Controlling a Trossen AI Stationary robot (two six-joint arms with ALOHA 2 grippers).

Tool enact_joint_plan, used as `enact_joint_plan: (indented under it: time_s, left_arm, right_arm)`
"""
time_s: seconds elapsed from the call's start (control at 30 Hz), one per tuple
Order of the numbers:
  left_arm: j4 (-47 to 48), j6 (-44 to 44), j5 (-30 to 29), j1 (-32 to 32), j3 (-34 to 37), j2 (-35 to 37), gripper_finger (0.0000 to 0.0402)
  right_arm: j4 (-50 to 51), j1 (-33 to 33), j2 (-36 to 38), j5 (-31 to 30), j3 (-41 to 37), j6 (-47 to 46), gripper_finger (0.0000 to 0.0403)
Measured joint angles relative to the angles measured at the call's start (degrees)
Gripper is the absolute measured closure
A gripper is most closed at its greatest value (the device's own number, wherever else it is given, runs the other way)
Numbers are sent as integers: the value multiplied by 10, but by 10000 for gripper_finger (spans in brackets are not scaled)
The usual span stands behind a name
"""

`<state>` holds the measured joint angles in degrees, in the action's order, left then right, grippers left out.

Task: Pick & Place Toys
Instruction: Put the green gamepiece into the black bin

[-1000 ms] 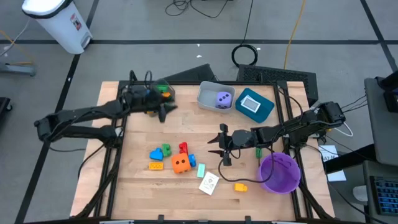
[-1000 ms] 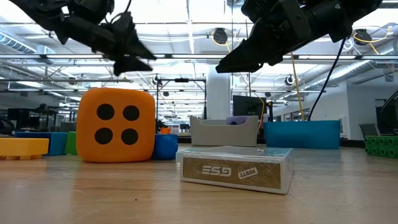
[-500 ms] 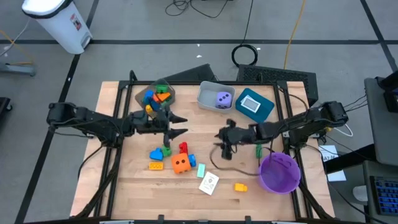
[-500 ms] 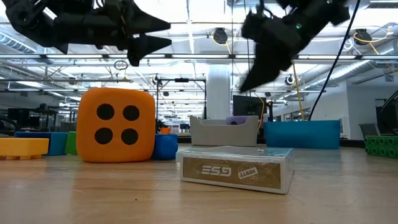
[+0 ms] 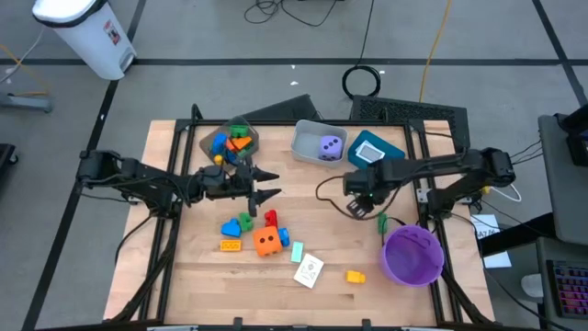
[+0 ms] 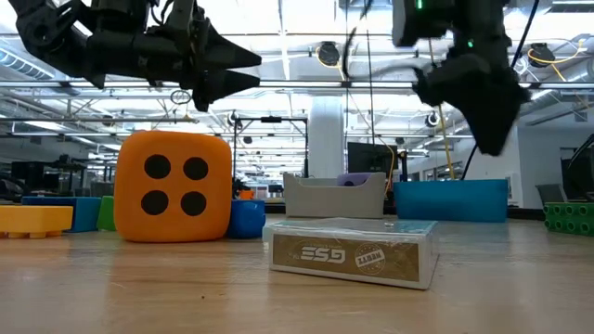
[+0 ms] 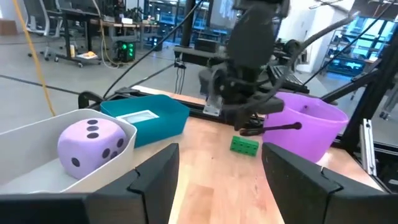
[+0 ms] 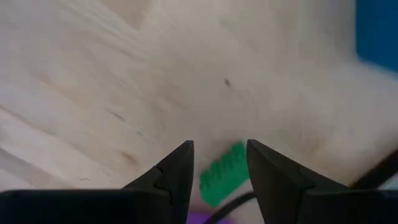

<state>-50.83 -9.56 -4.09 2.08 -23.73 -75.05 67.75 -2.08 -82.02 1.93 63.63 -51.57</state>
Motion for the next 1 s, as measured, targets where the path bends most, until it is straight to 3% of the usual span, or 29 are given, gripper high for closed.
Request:
enact_joint_plan:
  time_s: [0.17,0.37,0.77,1.0]
  left_arm:
    - [0,8,20,-4,0,0,165]
    - [0,9,41,-4,0,0,165]
    - [3,8,42,-4,0,0,165]
    - [12,8,42,-4,0,0,165]
  right_arm:
    - [-2,-25,0,69,-53,-9,264]
    - [-1,-33,0,103,-104,-17,264]
    - [-35,-32,0,102,-134,0,261]
    - [-61,-32,0,103,-134,2,231]
